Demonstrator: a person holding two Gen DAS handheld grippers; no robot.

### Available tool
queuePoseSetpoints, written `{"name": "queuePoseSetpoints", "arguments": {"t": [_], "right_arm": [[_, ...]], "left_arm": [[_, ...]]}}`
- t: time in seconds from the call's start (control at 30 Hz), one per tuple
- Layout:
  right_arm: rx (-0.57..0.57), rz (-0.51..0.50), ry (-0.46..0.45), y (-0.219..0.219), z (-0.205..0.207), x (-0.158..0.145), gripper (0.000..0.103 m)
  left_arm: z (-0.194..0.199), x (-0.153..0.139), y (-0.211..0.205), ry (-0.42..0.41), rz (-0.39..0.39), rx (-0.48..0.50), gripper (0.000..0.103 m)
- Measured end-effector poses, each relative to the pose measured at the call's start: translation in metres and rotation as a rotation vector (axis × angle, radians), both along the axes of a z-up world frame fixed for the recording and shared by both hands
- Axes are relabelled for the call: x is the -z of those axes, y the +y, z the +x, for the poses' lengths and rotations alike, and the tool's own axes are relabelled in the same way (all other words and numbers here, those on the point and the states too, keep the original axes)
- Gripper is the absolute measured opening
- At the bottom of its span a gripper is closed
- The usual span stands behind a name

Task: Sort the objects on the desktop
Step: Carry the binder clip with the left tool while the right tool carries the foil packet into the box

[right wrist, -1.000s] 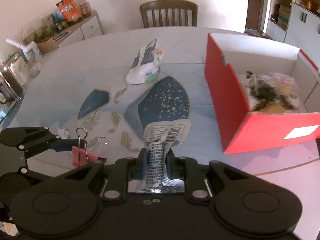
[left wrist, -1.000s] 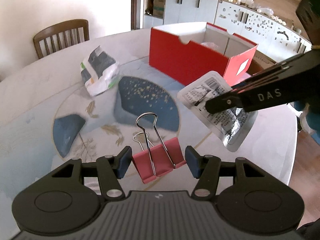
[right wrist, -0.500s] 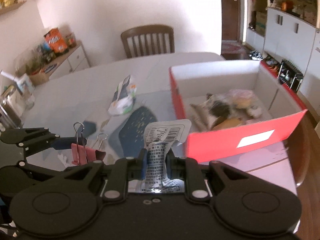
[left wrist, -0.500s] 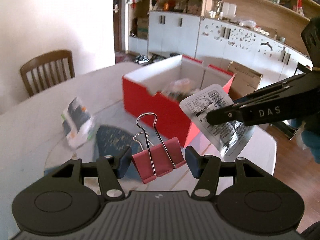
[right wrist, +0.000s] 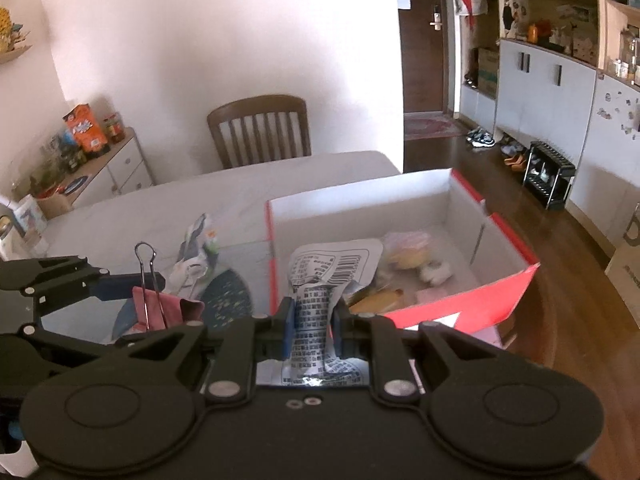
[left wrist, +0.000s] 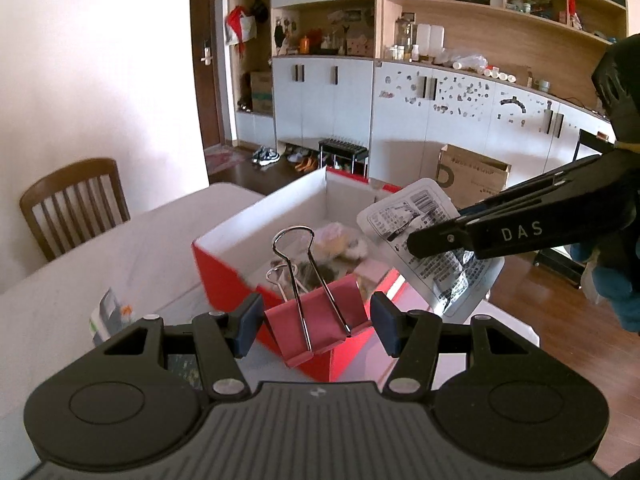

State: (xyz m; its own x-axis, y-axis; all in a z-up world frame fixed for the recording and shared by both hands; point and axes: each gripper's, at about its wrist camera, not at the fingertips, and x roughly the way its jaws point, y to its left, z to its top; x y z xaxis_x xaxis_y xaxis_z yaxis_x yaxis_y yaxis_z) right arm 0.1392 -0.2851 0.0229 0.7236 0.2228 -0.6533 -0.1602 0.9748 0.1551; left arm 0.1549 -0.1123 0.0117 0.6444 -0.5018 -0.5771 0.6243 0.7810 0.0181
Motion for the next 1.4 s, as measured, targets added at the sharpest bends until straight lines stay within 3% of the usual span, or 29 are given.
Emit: {"name": "queuePoseSetpoints", "arguments": {"t": [0.47, 0.77, 1.4], "right_arm": [[0.040, 0.008, -0.018, -0.067, 0.050, 0.005, 0.018], [0.032, -0.006, -0.023, -0.085, 0.088, 0.014, 0.018], [-0.018, -0.071, 0.148, -0.091, 0.147, 0.077, 0.018]], "left_arm": [[0.045, 0.006, -0.062, 0.002, 0.041, -0.033, 0.058], [0.074, 0.019, -0.090, 0.031, 0.064, -0.040, 0.058], [0.126, 0.057, -0.138, 0.139, 0.163, 0.005, 0.058]]}}
